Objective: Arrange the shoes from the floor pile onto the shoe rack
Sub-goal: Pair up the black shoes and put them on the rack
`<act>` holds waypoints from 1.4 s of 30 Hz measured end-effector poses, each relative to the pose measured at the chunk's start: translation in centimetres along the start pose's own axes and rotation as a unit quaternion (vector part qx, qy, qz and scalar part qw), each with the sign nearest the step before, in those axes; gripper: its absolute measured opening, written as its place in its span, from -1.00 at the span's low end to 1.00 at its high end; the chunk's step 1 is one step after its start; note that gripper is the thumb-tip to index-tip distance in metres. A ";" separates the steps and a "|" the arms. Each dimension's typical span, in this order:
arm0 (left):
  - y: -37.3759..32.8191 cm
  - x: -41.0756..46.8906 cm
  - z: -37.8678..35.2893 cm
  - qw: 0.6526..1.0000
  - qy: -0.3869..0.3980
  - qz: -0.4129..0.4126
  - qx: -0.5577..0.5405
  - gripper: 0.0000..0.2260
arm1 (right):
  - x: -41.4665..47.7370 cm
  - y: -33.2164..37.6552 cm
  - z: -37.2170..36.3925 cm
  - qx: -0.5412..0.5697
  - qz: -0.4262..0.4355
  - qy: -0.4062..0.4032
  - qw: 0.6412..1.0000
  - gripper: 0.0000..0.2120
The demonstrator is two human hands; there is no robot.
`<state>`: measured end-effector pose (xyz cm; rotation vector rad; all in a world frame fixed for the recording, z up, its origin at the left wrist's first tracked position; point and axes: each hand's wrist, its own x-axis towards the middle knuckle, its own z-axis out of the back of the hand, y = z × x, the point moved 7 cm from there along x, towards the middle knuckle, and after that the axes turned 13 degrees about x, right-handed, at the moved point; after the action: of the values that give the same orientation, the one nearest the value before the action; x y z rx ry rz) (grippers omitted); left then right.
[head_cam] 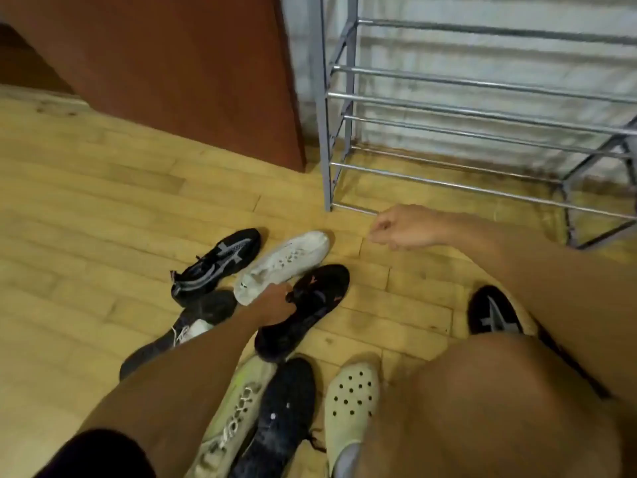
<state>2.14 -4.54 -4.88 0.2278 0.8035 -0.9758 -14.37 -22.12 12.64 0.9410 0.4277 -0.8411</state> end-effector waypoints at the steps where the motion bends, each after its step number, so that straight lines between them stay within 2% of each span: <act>1: 1.0 -0.6 -1.2 0.999 0.022 0.016 0.028 -0.50 | -0.2 -0.2 -1.0 0.002 -0.006 0.009 1.000 -0.63; 4: 3.7 -2.1 -4.6 0.994 0.067 0.081 0.038 -0.41 | -1.5 -1.0 -3.3 -0.021 -0.019 0.044 0.999 -0.68; 7: 4.1 -2.5 -6.0 0.995 0.002 0.100 -0.002 -0.50 | -2.4 -2.4 -4.4 -0.012 -0.030 0.071 0.997 -0.70; 10: 4.5 -2.5 -5.3 0.989 -0.040 0.143 0.004 -0.51 | -3.1 -3.2 -3.7 0.010 -0.034 0.048 0.998 -0.65; 11: 4.5 -2.3 -5.3 0.988 -0.026 0.154 0.001 -0.51 | -3.2 -3.3 -3.5 0.021 -0.033 0.043 0.998 -0.65; 14: 3.7 -2.1 -5.9 0.984 0.081 0.142 -0.064 -0.51 | -3.7 -2.9 -3.3 0.053 -0.027 0.036 0.998 -0.67; 18: 3.2 -2.8 -4.2 0.981 0.102 0.129 -0.103 -0.60 | -4.8 -2.5 -2.3 0.040 -0.020 0.014 0.999 -0.68; 21: 2.5 -4.6 -1.2 0.980 0.059 0.124 -0.141 -0.78 | -6.3 -2.0 -1.6 0.041 -0.018 -0.004 0.999 -0.68; 25: 0.9 -8.7 3.5 0.975 -0.008 0.075 -0.207 -0.87 | -9.1 -0.6 -0.5 0.057 0.017 -0.061 0.996 -0.68; 28: -1.3 -12.2 7.7 0.963 -0.073 0.019 -0.260 -0.82 | -11.5 0.1 0.0 0.055 0.026 -0.097 0.993 -0.66; 32: -6.3 -18.0 14.4 0.952 -0.143 -0.058 -0.263 -0.72 | -15.3 1.3 0.9 0.107 0.047 -0.149 0.982 -0.58; 36: -12.4 -23.2 20.0 0.943 -0.197 -0.122 -0.238 -0.72 | -18.6 3.4 1.6 0.276 0.093 -0.173 0.941 -0.58; 38: -16.0 -25.2 21.5 0.937 -0.207 -0.160 -0.230 -0.80 | -20.1 4.3 3.0 0.359 0.147 -0.214 0.896 -0.68; 40: -19.4 -26.9 22.3 0.928 -0.217 -0.197 -0.229 -0.84 | -21.9 3.4 5.2 0.406 0.182 -0.309 0.840 -0.86; 42: -22.6 -28.1 22.6 0.924 -0.238 -0.221 -0.200 -0.75 | -23.7 0.8 6.5 0.465 0.189 -0.362 0.785 -0.82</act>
<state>-13.28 -10.61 34.29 -0.5543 0.5906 -1.1978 -28.55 -16.90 32.06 1.4252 -0.9259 -0.9624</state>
